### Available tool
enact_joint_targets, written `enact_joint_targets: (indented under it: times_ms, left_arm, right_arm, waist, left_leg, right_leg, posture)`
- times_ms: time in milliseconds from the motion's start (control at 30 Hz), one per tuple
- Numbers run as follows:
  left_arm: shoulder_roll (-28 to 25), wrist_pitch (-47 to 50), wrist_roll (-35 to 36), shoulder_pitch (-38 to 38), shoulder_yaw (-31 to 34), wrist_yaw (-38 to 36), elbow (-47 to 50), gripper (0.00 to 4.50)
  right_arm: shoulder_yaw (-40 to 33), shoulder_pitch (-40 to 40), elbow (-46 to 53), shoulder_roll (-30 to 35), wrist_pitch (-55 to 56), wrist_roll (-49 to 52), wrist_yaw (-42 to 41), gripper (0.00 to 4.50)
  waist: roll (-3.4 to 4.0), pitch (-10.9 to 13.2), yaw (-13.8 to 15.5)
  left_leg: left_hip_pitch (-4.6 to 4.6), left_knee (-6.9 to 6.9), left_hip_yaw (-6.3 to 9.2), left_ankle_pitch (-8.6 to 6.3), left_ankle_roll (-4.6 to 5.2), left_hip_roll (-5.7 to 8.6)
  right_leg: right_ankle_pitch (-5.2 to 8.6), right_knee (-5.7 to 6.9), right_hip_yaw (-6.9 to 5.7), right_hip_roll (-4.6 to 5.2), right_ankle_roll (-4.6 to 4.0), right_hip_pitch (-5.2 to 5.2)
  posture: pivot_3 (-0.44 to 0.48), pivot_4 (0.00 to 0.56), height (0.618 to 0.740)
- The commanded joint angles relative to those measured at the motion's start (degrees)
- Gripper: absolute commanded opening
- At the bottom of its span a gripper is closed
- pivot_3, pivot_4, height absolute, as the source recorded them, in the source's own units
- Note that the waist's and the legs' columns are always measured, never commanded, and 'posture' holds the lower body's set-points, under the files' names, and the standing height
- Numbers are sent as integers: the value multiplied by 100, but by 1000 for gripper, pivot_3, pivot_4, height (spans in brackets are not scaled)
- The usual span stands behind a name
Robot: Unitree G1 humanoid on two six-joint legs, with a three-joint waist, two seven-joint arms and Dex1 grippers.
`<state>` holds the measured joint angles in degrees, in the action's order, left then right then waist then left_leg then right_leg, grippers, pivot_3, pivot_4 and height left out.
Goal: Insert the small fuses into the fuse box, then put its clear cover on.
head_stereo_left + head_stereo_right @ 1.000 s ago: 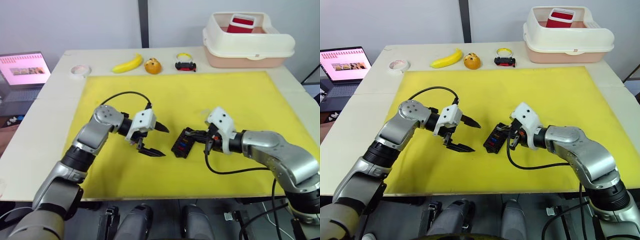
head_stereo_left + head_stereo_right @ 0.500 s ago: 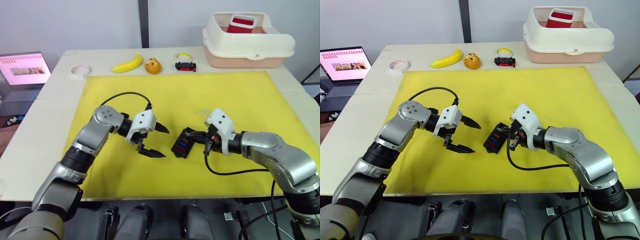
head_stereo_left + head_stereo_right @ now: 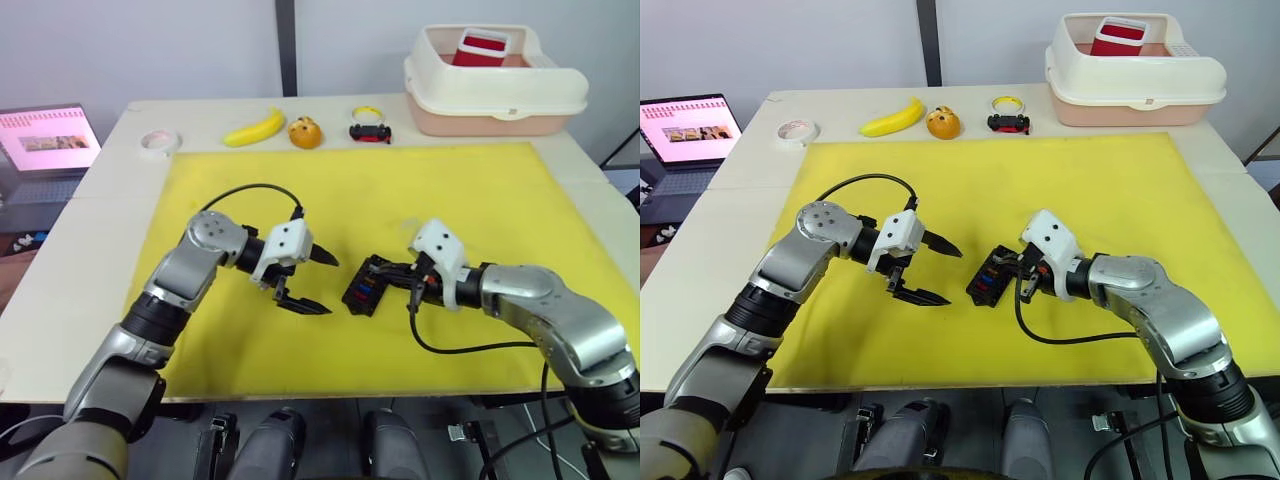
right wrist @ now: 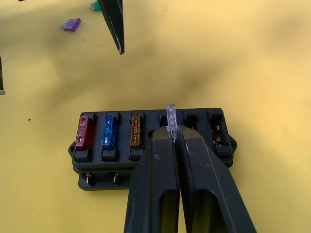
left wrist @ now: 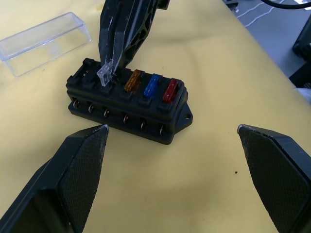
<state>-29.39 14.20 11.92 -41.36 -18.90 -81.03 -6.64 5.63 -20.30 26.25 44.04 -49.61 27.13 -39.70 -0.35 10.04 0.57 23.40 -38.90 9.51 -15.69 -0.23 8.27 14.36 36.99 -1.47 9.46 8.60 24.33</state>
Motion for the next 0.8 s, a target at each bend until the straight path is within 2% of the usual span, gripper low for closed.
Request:
enact_joint_targets:
  times_ms: [33,400,800]
  left_arm:
    - [-15,-66,30,-61,49,13,136,4477]
    - [7,-68,22,-29,50,69,168,4477]
    - [4,-72,36,16,35,114,210,4477]
  right_arm:
    - [217,-101,-213,112,-96,-180,-113,0]
    - [325,-819,-253,656,-411,-183,-644,0]
    - [640,-1436,-139,702,-842,-209,-874,0]
  waist:
    - [0,0,-1]
    - [0,0,12]
    - [0,0,6]
  left_leg:
    - [0,0,0,0,0,0]
    - [0,-7,0,0,-1,2]
    - [1,-5,0,0,-1,1]
  right_leg:
    - [0,0,0,0,0,0]
    - [0,-1,0,1,0,-5]
    - [0,0,0,2,0,-1]
  posture:
    - [0,150,740]
    - [0,150,740]
    - [0,150,740]
